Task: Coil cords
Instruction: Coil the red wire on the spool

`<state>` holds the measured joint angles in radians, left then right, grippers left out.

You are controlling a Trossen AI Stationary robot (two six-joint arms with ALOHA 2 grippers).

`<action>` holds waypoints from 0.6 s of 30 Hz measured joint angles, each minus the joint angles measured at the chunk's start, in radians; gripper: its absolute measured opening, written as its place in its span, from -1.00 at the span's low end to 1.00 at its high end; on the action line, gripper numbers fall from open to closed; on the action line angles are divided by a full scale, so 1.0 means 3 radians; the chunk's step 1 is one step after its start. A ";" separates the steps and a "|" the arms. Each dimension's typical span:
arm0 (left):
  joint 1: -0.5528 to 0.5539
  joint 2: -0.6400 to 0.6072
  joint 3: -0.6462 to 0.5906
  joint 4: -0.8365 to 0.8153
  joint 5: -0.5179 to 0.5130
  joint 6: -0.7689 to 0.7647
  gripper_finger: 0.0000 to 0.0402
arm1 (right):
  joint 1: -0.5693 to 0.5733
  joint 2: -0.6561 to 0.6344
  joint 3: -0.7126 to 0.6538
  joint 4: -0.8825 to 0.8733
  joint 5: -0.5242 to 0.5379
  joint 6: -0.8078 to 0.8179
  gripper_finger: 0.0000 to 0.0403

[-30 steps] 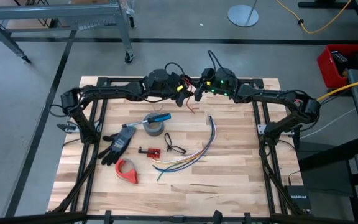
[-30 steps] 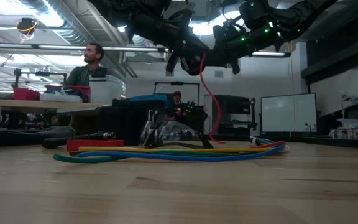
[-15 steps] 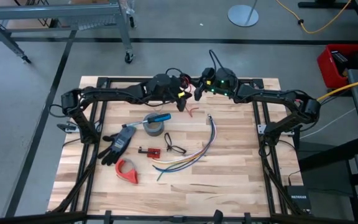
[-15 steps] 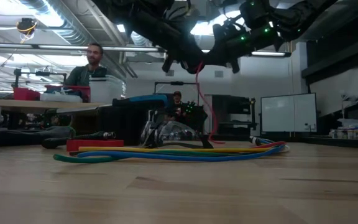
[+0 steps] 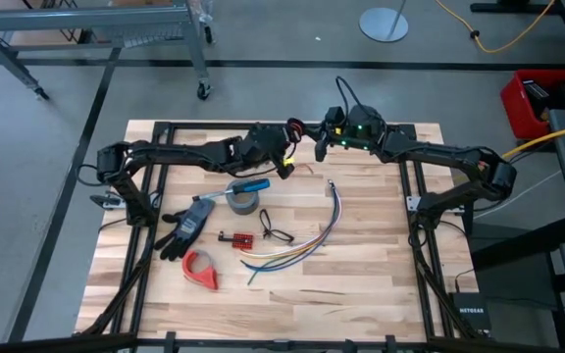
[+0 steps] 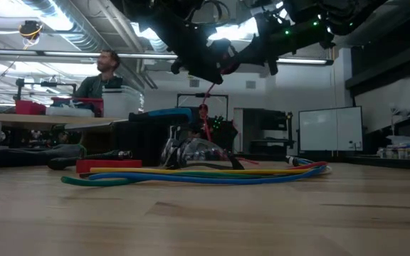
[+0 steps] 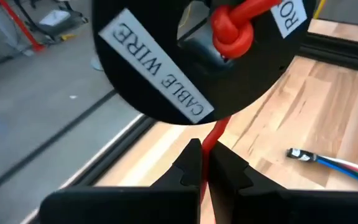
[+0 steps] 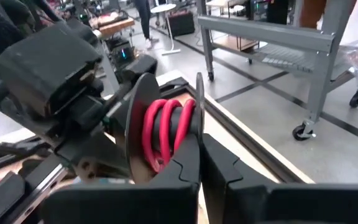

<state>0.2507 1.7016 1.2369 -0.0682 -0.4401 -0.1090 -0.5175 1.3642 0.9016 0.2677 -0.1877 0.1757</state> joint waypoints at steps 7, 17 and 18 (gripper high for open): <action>-0.0015 0.0000 0.0001 -0.0035 -0.0052 0.0135 -1.00 | 0.0003 -0.0082 0.0000 -0.0220 -0.0016 -0.0075 -1.00; -0.0022 0.0009 -0.0013 -0.0162 0.0061 0.0094 -0.72 | -0.0003 -0.0104 0.0007 -0.0131 -0.0015 -0.0079 -1.00; -0.0024 0.0008 -0.0013 -0.0153 0.0064 0.0099 -0.70 | -0.0003 -0.0103 0.0007 -0.0131 -0.0015 -0.0079 -1.00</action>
<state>0.2436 1.7040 1.2331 -0.1140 -0.4207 -0.0795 -0.5182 1.3333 0.9037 0.2283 -0.1921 0.1520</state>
